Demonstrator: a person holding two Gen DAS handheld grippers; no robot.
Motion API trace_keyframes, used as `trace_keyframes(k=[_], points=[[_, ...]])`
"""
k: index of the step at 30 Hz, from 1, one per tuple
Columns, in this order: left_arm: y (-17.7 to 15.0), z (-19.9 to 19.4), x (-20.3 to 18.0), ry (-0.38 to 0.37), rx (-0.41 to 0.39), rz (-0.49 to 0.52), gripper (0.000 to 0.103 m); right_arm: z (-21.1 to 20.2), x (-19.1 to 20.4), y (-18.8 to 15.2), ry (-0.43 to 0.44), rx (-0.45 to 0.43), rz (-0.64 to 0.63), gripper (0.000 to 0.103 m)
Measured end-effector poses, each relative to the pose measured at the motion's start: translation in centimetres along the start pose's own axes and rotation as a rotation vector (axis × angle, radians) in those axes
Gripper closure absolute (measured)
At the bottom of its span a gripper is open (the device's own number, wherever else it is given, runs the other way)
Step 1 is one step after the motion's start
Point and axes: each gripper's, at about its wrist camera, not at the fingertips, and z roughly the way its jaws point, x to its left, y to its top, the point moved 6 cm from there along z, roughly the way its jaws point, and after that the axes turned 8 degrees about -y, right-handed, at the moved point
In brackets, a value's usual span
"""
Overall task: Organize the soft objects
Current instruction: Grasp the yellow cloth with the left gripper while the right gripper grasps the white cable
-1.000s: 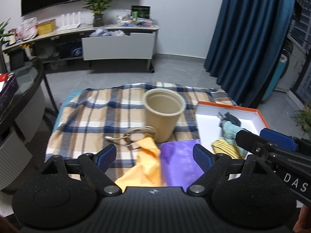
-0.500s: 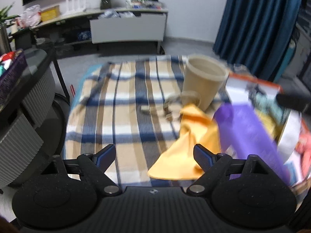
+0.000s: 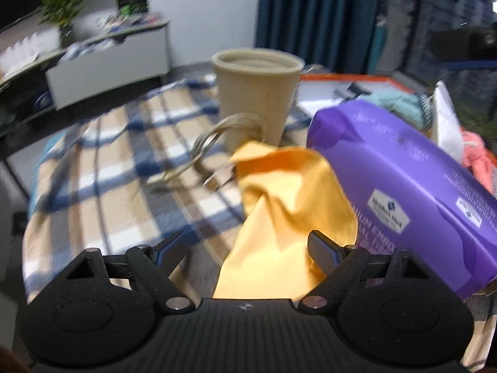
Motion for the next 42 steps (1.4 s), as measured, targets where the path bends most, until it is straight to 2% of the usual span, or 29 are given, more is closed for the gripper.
trace_keyframes(k=[4,7,9,10,13,14,15,16,20,22,27,29,32,36,40,42], points=[[0.9,1.6,-1.0,0.004,-0.014,0.113,0.015,0.8,0.4,0.0,0.003,0.015,-0.001,0.042],[1.3,2.8,-0.7,0.026,-0.004,0.133,0.017,1.3,0.8,0.0,0.015,0.027,-0.008,0.042],[1.3,3.2,-0.1,0.008,0.001,0.098,0.035,1.7,1.1,0.0,0.017,0.030,-0.019,0.042],[1.2,3.4,0.2,-0.012,0.004,0.071,0.040,1.9,1.3,0.1,0.017,0.034,-0.020,0.042],[1.2,3.2,0.4,-0.051,-0.010,0.025,0.070,2.5,1.8,0.1,0.021,0.047,-0.024,0.042],[1.1,3.0,0.3,-0.076,-0.008,0.014,0.083,2.7,2.0,0.1,0.023,0.052,-0.027,0.042],[1.2,3.0,0.2,-0.088,-0.010,0.002,0.089,2.8,2.2,0.1,0.027,0.056,-0.030,0.042],[1.3,2.7,0.2,-0.084,-0.021,-0.006,0.091,2.9,2.5,0.1,0.030,0.060,-0.032,0.042],[1.6,0.0,0.9,-0.060,-0.092,-0.071,0.094,3.5,3.6,0.0,0.043,0.074,-0.053,0.042],[1.9,-1.6,1.5,-0.017,-0.123,-0.105,0.094,3.9,4.4,-0.1,0.050,0.091,-0.070,0.042],[2.0,-5.5,3.5,0.192,-0.151,-0.119,0.094,5.4,7.2,-0.5,0.066,0.116,-0.174,0.042],[1.9,-6.6,4.6,0.242,-0.163,-0.139,0.094,6.1,8.2,-0.3,0.066,0.113,-0.229,0.043],[1.6,-7.5,6.4,0.260,-0.193,-0.202,0.093,7.0,9.7,0.2,0.057,0.105,-0.342,0.044],[1.6,-7.4,7.2,0.256,-0.216,-0.256,0.093,8.2,12.0,0.5,-0.007,0.063,-0.605,0.043],[1.9,-7.4,7.3,0.248,-0.229,-0.270,0.093,10.6,13.9,-0.7,-0.065,0.058,-0.860,0.044],[1.7,-7.6,7.5,0.249,-0.231,-0.278,0.093,11.8,14.4,-1.6,-0.079,0.065,-0.948,0.045]])
